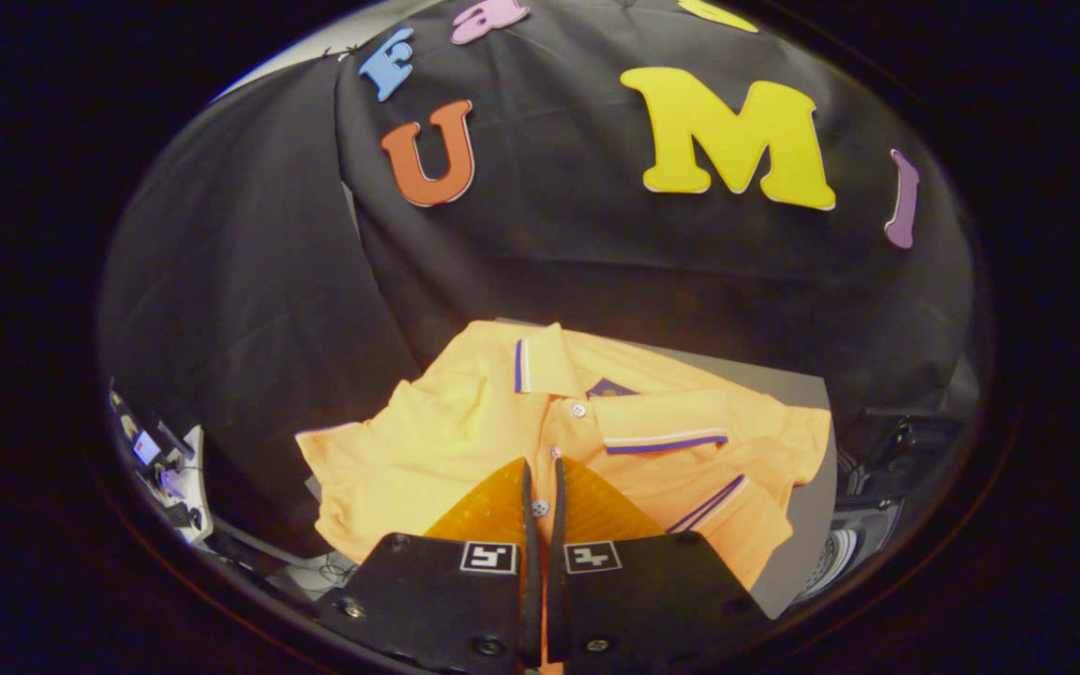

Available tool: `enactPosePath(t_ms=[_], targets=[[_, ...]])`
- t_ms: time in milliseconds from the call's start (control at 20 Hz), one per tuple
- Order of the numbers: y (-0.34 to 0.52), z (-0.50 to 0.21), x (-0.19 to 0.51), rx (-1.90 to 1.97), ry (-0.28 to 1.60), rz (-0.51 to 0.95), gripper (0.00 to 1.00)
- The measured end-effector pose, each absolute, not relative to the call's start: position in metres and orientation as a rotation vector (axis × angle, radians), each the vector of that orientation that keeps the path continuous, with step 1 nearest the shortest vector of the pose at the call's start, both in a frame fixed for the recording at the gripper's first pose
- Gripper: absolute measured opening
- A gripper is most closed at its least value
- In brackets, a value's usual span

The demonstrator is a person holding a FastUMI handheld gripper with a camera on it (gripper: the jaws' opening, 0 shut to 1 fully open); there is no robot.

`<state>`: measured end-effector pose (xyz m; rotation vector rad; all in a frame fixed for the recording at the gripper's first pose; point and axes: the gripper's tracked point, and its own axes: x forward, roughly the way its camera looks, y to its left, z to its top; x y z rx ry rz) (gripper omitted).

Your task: Put the clothes into the washing machine and then close the washing machine lid.

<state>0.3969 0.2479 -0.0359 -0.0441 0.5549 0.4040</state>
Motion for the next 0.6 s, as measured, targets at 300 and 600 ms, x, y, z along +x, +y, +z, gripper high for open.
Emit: enactPosePath(t_ms=[300, 600], targets=[[0.228, 0.059, 0.39, 0.025, 0.406, 0.426, 0.06], [0.179, 0.096, 0.391, 0.05, 0.337, 0.373, 0.05]])
